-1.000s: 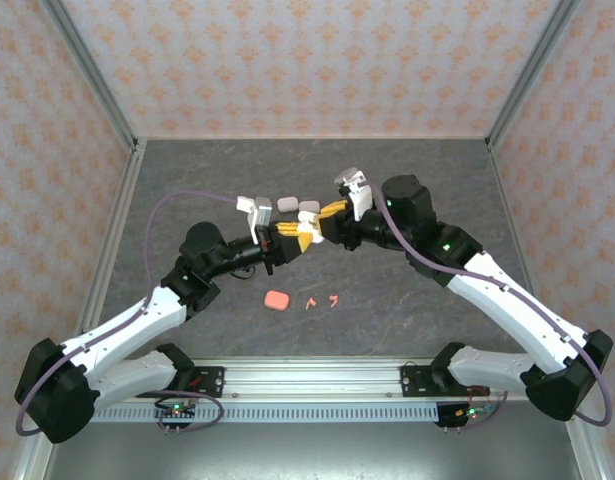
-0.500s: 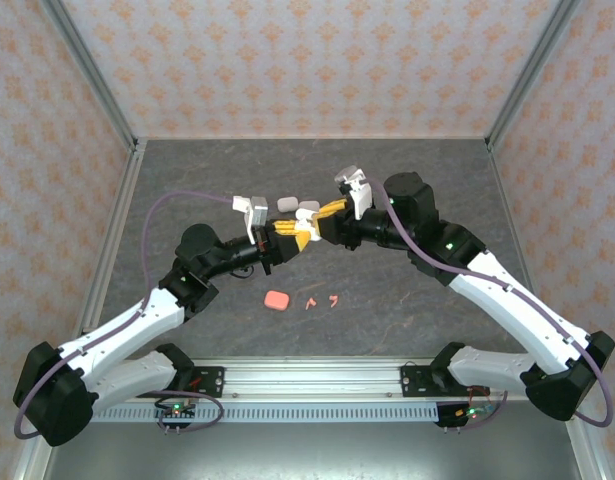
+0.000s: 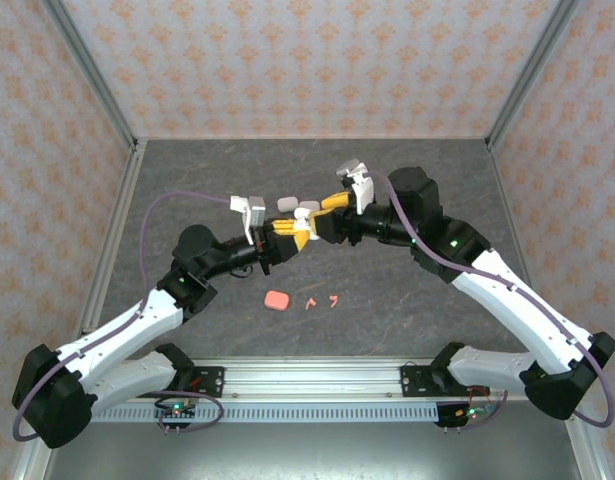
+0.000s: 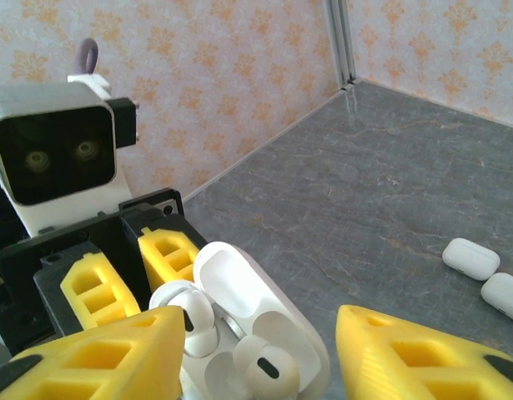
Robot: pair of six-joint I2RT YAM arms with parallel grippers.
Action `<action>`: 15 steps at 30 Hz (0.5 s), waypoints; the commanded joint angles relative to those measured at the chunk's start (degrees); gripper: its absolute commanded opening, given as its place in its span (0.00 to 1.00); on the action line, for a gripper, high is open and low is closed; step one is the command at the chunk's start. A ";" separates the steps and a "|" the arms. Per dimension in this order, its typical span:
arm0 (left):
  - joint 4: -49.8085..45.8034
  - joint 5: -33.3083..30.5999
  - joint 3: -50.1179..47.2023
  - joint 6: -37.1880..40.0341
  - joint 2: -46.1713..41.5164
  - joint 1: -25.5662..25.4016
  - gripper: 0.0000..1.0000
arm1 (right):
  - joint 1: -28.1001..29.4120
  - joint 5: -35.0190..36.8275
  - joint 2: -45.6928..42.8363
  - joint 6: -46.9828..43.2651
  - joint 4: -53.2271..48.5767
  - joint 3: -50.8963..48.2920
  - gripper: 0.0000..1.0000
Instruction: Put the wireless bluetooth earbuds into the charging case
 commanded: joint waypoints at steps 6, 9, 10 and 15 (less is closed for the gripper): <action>2.96 -0.50 -0.19 1.89 -2.03 -0.82 0.00 | -5.32 -4.17 -2.01 6.47 3.35 1.00 0.64; 3.02 -0.51 -0.37 2.13 -2.46 -0.91 0.00 | -7.50 -7.27 -2.86 9.16 5.33 -1.55 0.69; 2.93 -0.59 -0.43 2.24 -2.59 -0.92 0.00 | -8.04 -8.00 -3.03 9.66 5.54 -2.27 0.70; 2.01 -0.42 -0.25 3.95 -3.22 -1.17 0.00 | -8.65 -11.66 -3.82 11.28 7.57 -4.78 0.69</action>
